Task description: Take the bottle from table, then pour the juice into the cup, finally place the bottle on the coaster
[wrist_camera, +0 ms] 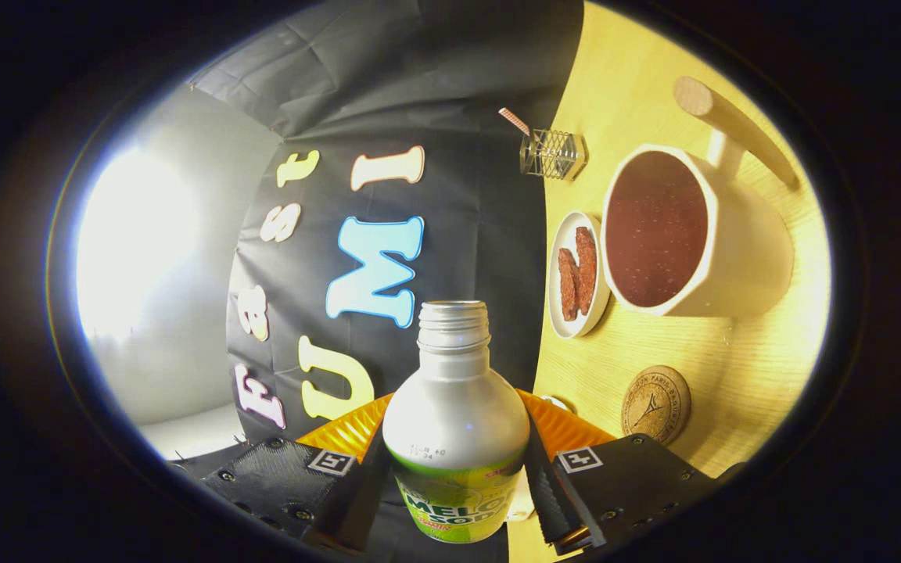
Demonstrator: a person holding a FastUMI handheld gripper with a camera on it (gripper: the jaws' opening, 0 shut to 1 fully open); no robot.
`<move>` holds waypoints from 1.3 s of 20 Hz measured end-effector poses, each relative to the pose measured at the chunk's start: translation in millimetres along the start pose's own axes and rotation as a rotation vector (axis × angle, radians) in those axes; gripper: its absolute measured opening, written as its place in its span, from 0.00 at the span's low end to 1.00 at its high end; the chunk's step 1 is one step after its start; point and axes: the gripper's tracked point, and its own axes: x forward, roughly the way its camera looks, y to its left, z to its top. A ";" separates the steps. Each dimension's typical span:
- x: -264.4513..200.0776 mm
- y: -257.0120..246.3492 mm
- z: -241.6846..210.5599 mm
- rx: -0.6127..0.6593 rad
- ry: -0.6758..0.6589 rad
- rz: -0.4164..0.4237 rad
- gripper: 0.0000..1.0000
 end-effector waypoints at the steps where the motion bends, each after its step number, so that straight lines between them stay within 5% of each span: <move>1: 0.2 0.8 0.3 0.018 -0.001 0.003 0.78; 14: 0.8 10.4 11.1 0.265 -0.049 0.080 0.78; 26: -0.1 24.1 5.3 0.368 -0.067 0.134 0.78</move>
